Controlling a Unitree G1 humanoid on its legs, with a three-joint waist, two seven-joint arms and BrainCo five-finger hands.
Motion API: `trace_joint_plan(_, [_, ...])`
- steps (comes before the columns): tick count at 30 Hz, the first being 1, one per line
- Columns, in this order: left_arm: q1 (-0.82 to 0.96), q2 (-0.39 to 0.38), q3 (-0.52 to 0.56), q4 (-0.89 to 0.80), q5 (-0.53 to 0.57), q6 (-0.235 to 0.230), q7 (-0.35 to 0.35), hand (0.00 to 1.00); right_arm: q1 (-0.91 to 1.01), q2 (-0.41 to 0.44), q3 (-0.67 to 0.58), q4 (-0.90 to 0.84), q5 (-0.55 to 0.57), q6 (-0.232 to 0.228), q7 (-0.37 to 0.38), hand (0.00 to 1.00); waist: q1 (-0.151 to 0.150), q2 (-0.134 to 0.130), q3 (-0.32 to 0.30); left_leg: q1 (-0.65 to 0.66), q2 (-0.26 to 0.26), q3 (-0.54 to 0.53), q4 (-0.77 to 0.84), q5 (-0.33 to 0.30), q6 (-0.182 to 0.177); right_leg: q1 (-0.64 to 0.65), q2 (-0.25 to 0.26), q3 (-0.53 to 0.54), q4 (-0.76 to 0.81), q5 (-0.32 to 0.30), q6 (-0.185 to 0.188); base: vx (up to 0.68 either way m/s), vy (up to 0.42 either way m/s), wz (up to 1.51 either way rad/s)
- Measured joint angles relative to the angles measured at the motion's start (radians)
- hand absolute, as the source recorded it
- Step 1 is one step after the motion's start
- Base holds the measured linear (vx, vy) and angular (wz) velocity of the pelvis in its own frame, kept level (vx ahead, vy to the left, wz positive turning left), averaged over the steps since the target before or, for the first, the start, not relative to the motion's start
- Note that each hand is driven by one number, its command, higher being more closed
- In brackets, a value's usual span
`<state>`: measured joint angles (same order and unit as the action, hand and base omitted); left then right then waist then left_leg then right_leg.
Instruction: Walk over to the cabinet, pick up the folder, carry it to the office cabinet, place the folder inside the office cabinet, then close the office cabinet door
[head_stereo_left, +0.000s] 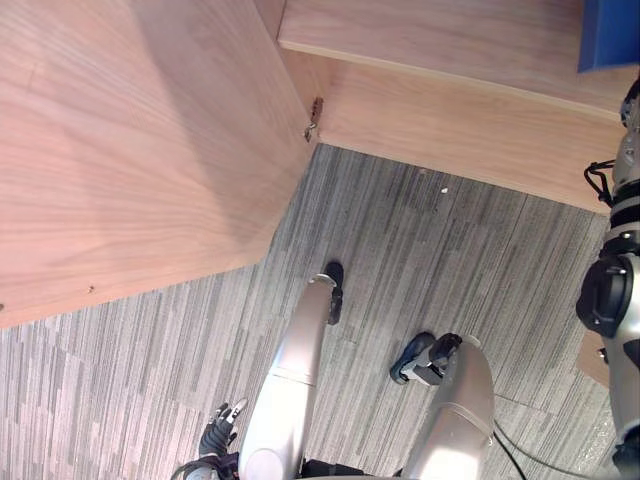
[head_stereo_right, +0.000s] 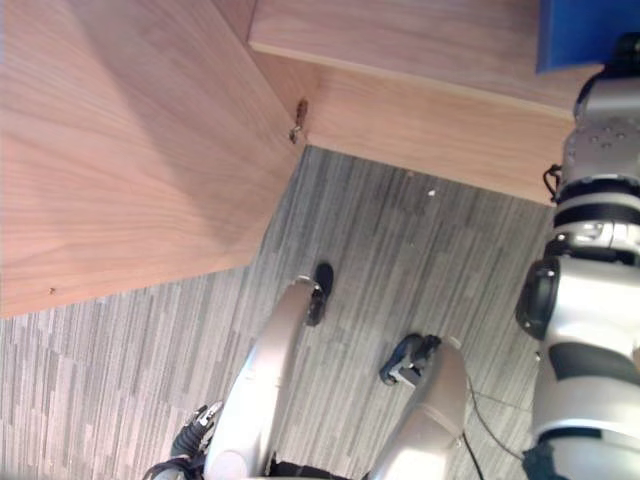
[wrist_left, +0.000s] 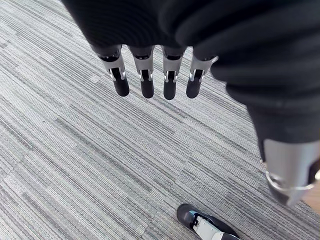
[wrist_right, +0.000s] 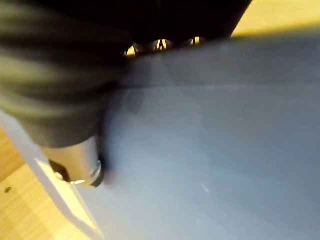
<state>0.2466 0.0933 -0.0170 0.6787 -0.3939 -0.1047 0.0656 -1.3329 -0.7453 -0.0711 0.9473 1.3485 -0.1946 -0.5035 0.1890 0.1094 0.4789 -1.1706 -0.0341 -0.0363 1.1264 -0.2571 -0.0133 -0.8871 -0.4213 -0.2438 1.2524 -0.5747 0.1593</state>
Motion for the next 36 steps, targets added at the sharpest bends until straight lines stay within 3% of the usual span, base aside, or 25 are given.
trace_joint_plan(16, [0.003, 0.0, 0.01, 0.002, -0.008, 0.009, 0.018, 0.0, -0.03, 0.004, 0.034, 0.0, 0.001, -0.023, 0.035, 0.0, -0.022, -0.011, 0.005, 0.057, 0.008, -0.008, -0.083, 0.045, -0.015, 0.045, 0.011, -0.027, -0.056, 0.027, -0.019, 0.0, 0.002, 0.0])
trace_joint_plan(18, [0.007, 0.0, 0.011, 0.002, -0.015, 0.009, 0.017, 0.0, -0.03, 0.001, 0.079, 0.001, -0.069, 0.011, 0.052, 0.0, -0.031, -0.014, 0.006, 0.059, 0.013, -0.009, -0.088, 0.048, -0.016, 0.046, 0.017, -0.027, -0.062, 0.032, -0.019, 0.0, 0.026, -0.06])
trace_joint_plan(21, [0.011, 0.003, 0.012, 0.001, -0.018, 0.006, 0.01, 0.0, -0.03, -0.04, 0.26, 0.042, -0.325, 0.132, 0.149, 0.0, -0.039, -0.018, 0.009, 0.074, 0.023, -0.006, -0.108, 0.057, -0.017, 0.055, 0.028, -0.028, -0.084, 0.046, -0.017, -0.01, 0.035, -0.11])
trace_joint_plan(23, [0.012, 0.01, 0.01, 0.0, -0.019, -0.002, -0.013, 0.0, -0.03, -0.06, 0.41, 0.079, -0.563, 0.223, 0.249, 0.0, -0.04, -0.027, 0.01, 0.094, 0.028, -0.005, -0.13, 0.067, -0.02, 0.068, 0.035, -0.028, -0.1, 0.055, -0.021, -0.02, 0.027, -0.05])
trace_joint_plan(25, [0.013, 0.013, 0.01, -0.001, -0.018, -0.005, -0.03, 0.0, -0.03, -0.067, 0.484, 0.092, -0.671, 0.254, 0.309, 0.0, -0.038, -0.03, 0.011, 0.097, 0.029, -0.004, -0.144, 0.075, -0.02, 0.068, 0.037, -0.031, -0.107, 0.061, -0.031, -0.02, 0.014, 0.0])
trace_joint_plan(27, [0.016, 0.015, 0.01, -0.001, -0.018, -0.008, -0.045, 0.0, -0.035, -0.068, 0.542, 0.113, -0.719, 0.26, 0.338, 0.0, -0.034, -0.031, 0.011, 0.097, 0.033, -0.003, -0.164, 0.088, -0.018, 0.068, 0.04, -0.039, -0.124, 0.072, -0.049, -0.04, 0.029, 0.01])
trace_joint_plan(29, [0.016, 0.019, 0.007, -0.002, -0.017, -0.012, -0.06, 0.0, -0.039, -0.068, 0.575, 0.112, -0.746, 0.26, 0.349, 0.0, -0.034, -0.031, 0.011, 0.096, 0.033, -0.001, -0.178, 0.101, -0.017, 0.061, 0.041, -0.039, -0.133, 0.081, -0.039, -0.02, 0.021, -0.01])
trace_joint_plan(36, [0.016, 0.018, 0.009, -0.003, -0.016, -0.023, -0.067, 0.0, -0.073, -0.066, 0.575, 0.105, -0.786, 0.235, 0.348, 0.0, -0.025, -0.032, 0.011, 0.083, 0.042, 0.015, -0.184, 0.109, -0.018, 0.029, 0.044, -0.021, -0.124, 0.088, -0.044, -0.03, 0.018, -0.05])
